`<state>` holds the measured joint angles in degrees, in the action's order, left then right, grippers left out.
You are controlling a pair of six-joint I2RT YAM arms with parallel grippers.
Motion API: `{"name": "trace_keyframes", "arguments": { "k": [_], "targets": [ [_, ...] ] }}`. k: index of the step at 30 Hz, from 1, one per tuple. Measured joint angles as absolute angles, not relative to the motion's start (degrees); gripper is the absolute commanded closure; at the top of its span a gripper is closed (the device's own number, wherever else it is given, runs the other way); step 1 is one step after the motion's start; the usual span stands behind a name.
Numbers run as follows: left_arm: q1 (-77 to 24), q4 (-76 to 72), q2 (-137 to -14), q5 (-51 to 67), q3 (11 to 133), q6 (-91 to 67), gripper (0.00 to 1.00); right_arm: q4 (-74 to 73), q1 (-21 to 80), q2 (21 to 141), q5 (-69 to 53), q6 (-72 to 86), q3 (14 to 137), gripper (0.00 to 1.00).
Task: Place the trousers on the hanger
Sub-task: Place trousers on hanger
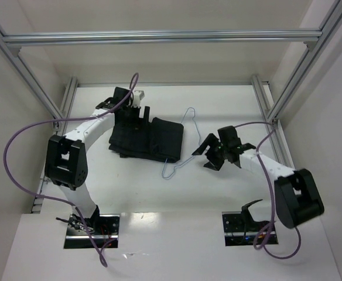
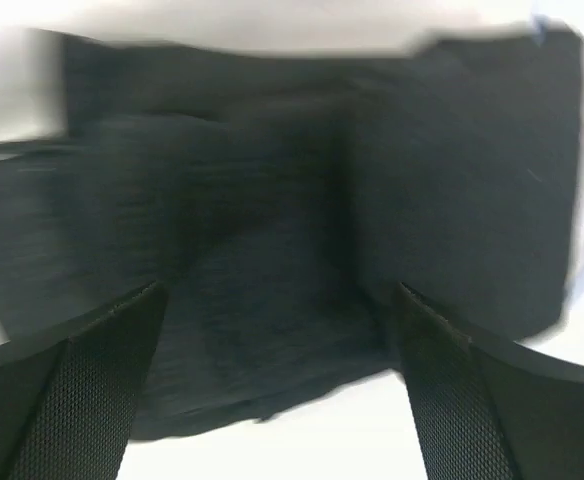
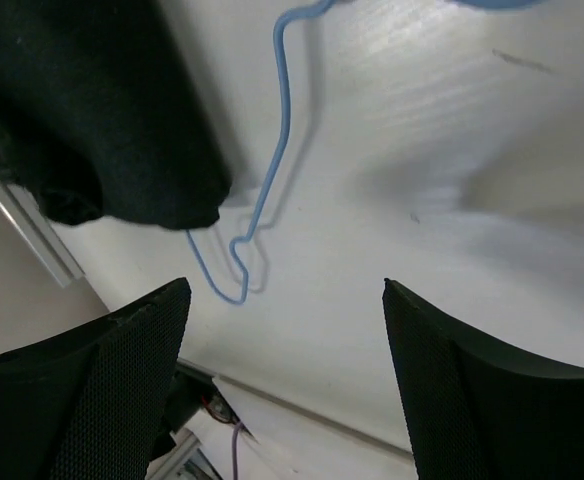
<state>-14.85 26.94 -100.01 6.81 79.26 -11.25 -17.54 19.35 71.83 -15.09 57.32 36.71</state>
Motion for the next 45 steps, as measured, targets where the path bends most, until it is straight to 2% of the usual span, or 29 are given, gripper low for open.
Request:
{"name": "trace_keyframes", "arguments": {
  "k": [7,15,20,21,25,26,28,30,31,34,35,39,45],
  "targets": [
    [-16.58,27.81,-102.67,16.1,79.44,-10.46,0.0,-10.37,19.62,85.76,-14.11,59.11,40.49,0.17],
    [-17.1,29.28,-108.73,19.46,80.07,-10.74,0.0,-5.23,19.62,93.89,-15.49,60.42,45.23,0.17],
    [-18.94,29.63,-110.04,20.53,80.07,-10.9,0.0,-2.94,19.62,95.85,-16.38,61.43,45.84,0.29],
    [-19.38,29.58,-110.13,20.95,80.07,-10.92,0.02,-2.7,19.62,96.49,-16.62,61.6,46.24,0.39],
    [-20.75,29.56,-110.85,21.76,80.01,-11.97,0.24,-1.85,19.59,98.63,-17.3,62.02,46.61,0.56],
    [-20.91,29.61,-111.13,21.87,79.96,-12.21,0.41,-1.65,19.62,99.0,-17.41,62.26,46.59,0.59],
    [-20.93,29.56,-111.68,22.13,79.88,-12.75,0.56,-1.04,19.62,99.59,-17.76,62.57,46.59,0.66],
    [-20.91,29.47,-112.12,22.57,79.75,-12.69,0.67,-0.45,19.62,100.12,-17.98,62.98,46.46,0.7],
    [-20.84,29.34,-112.14,22.92,79.64,-12.75,0.78,-0.14,19.62,100.44,-18.22,63.18,46.44,0.76],
    [-20.58,29.19,-112.14,23.88,79.46,-12.27,0.93,0.86,19.59,101.38,-18.98,63.42,46.37,0.9],
    [-20.56,29.28,-112.14,24.25,79.46,-12.14,0.98,1.17,19.59,101.67,-19.29,63.46,46.35,0.98],
    [-20.56,31.38,-111.83,25.89,80.6,-10.48,0.99,2.39,19.59,101.97,-20.23,62.83,45.98,1.0],
    [-20.56,40.05,-110.1,30.85,90.94,-7.38,1.0,2.46,19.49,101.93,-20.95,57.98,46.33,1.0]
  ]
}}
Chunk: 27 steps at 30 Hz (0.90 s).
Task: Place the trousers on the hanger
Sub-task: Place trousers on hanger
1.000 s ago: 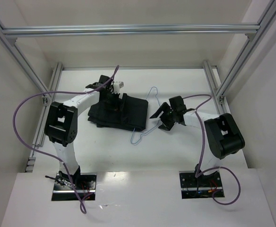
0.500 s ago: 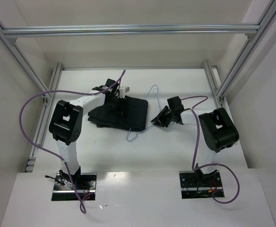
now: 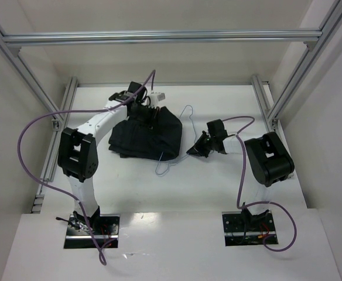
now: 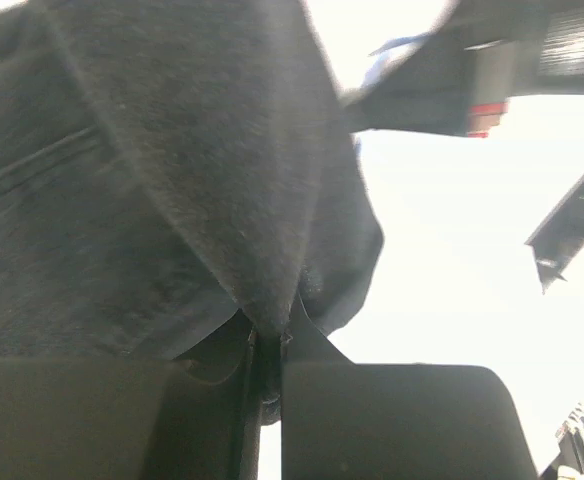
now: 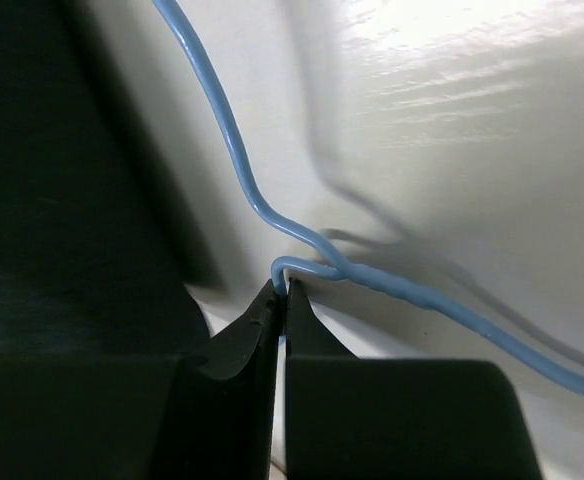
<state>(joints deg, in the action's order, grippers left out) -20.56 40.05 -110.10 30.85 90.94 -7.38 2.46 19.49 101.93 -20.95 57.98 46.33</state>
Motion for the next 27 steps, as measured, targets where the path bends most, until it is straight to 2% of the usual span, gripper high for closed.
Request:
{"name": "trace_keyframes", "arguments": {
  "k": [5,11,20,24,27],
  "targets": [
    [-20.73,44.42,-108.51,37.39,99.92,-6.15,1.0,0.3,19.49,101.86,-21.96,51.7,47.57,1.0],
    [-20.73,46.87,-108.36,44.47,105.14,-6.13,1.0,-2.66,19.49,101.45,-22.24,48.07,48.58,1.0],
    [-18.83,48.71,-108.03,47.51,110.32,-6.13,1.0,-6.39,17.69,101.43,-21.8,45.19,51.46,1.0],
    [-15.42,48.69,-106.28,49.65,109.32,-5.98,1.0,-7.55,16.78,100.66,-21.1,44.36,51.48,1.0],
    [-12.32,47.37,-102.83,50.13,103.28,-4.97,1.0,-8.47,16.32,99.46,-20.47,43.68,51.48,1.0]
  ]
}}
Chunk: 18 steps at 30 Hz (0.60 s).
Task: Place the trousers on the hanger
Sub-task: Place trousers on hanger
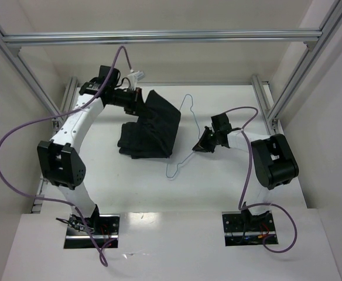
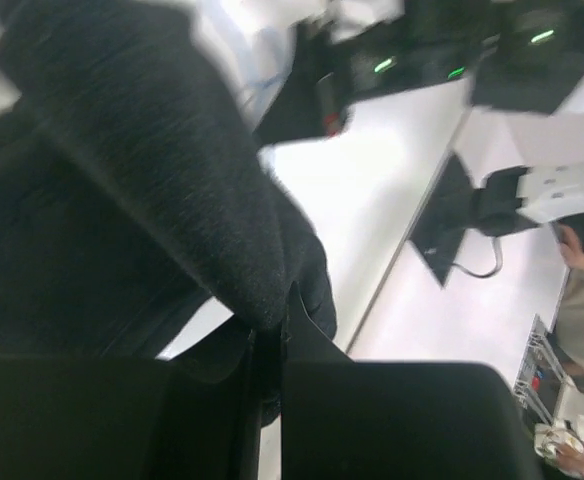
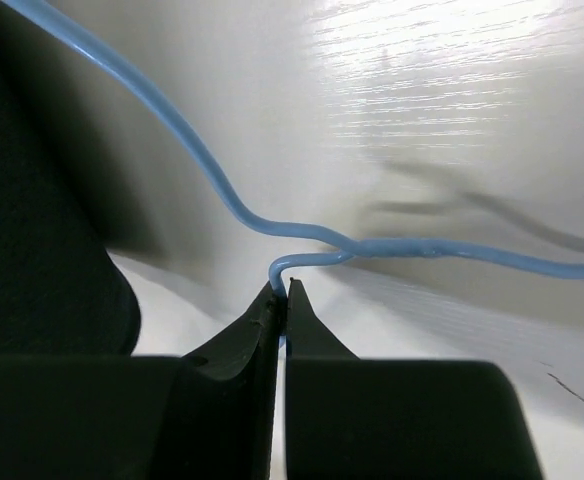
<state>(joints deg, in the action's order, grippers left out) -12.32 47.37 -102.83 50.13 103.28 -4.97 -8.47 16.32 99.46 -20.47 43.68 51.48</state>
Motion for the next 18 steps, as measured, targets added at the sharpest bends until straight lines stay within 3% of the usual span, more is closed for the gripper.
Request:
{"name": "trace_keyframes", "arguments": {
  "k": [10,16,18],
  "targets": [
    [-6.0,35.4,-95.9,33.74,71.31,1.83,0.99,-13.08,16.08,99.07,-17.41,41.85,51.35,1.0],
    [-6.63,27.2,-97.14,23.11,65.23,2.55,0.98,-15.35,16.08,95.66,-16.45,41.89,51.35,1.0],
    [-6.9,25.1,-99.66,20.75,65.21,2.55,0.91,-15.42,16.08,93.65,-16.56,41.91,51.35,1.0]
  ]
}}
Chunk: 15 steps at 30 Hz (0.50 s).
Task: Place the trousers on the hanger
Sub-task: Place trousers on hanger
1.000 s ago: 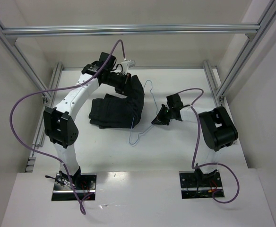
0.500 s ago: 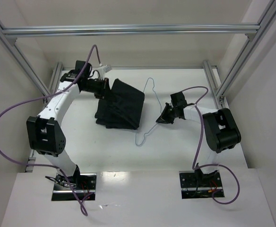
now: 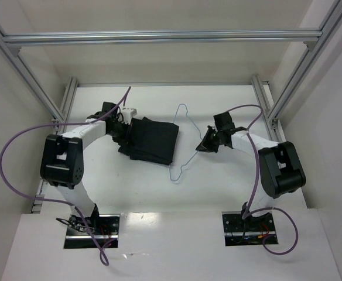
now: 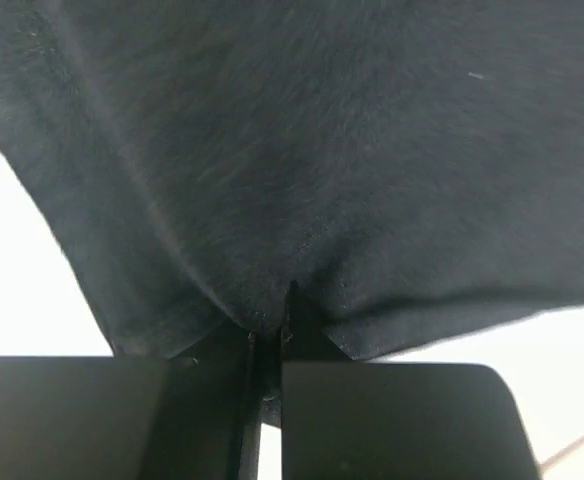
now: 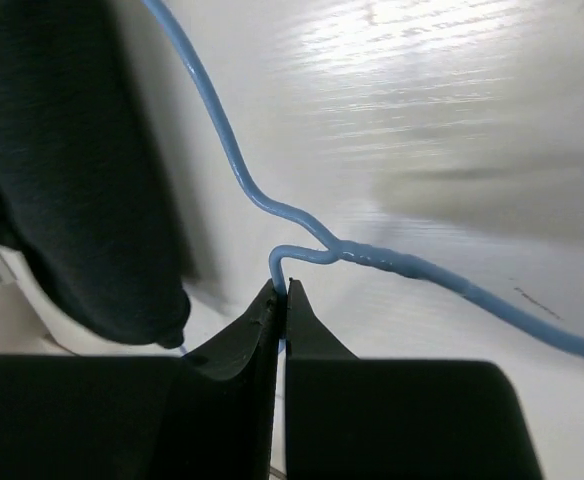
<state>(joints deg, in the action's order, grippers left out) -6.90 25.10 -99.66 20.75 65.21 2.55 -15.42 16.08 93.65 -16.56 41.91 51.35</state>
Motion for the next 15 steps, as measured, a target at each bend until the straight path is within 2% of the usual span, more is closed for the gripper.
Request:
{"name": "trace_keyframes", "arguments": {
  "k": [3,6,7,11,15],
  "targets": [
    [-7.05,23.33,-104.27,19.9,65.91,1.56,0.78,-15.09,16.08,90.83,-17.1,41.85,51.35,1.0],
    [-6.96,24.01,-106.04,19.73,68.66,0.97,0.68,-14.46,16.1,87.9,-17.19,41.74,51.31,1.0],
    [-6.96,24.05,-106.5,19.75,69.21,0.75,0.6,-14.17,16.1,86.76,-17.15,41.65,51.27,1.0],
    [-6.96,24.93,-108.09,19.86,71.42,-0.54,0.53,-13.34,16.08,81.36,-17.19,41.6,50.96,1.0],
    [-6.92,25.3,-109.69,20.49,73.03,-0.54,0.31,-11.6,16.1,75.94,-17.43,41.6,50.76,1.0]
  ]
}}
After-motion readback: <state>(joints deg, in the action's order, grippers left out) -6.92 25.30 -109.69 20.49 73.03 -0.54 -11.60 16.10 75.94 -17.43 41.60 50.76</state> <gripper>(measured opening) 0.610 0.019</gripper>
